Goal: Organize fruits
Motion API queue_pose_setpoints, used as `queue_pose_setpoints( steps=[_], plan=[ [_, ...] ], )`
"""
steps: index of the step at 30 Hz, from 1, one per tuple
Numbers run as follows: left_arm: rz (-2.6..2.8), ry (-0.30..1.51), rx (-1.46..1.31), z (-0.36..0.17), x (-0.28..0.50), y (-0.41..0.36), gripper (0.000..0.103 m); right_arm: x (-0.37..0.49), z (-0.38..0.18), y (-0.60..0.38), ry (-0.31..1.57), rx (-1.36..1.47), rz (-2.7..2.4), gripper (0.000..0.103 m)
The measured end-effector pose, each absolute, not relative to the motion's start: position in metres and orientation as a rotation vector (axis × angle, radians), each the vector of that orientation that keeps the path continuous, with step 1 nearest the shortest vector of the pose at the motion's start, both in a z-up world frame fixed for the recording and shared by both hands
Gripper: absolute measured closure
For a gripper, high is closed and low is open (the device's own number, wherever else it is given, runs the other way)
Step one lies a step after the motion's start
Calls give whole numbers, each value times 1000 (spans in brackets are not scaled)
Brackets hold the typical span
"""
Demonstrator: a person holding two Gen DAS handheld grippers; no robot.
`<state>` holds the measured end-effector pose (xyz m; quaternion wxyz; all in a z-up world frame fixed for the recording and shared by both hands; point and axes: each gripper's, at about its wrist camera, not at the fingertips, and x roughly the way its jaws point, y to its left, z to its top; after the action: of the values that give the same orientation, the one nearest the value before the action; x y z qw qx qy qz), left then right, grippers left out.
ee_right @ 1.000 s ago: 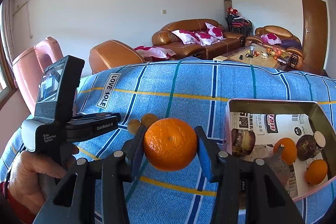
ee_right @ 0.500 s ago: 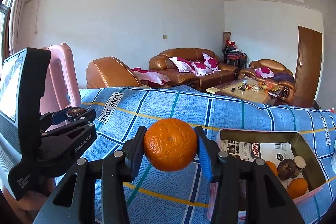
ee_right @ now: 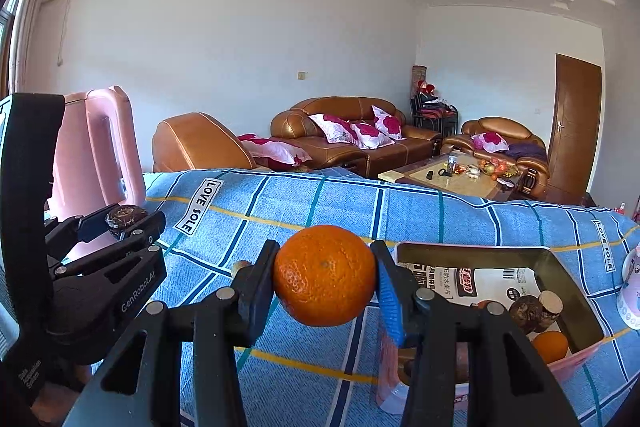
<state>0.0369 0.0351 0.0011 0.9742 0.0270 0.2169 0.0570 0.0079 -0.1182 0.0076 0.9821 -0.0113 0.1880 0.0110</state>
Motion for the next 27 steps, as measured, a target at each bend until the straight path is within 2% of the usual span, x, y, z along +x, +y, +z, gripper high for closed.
queue_pose_setpoints(
  steps=[27],
  plan=[
    [104,420,47,2,15,16,58,-14,8,-137,388,-6,-12,55]
  ],
)
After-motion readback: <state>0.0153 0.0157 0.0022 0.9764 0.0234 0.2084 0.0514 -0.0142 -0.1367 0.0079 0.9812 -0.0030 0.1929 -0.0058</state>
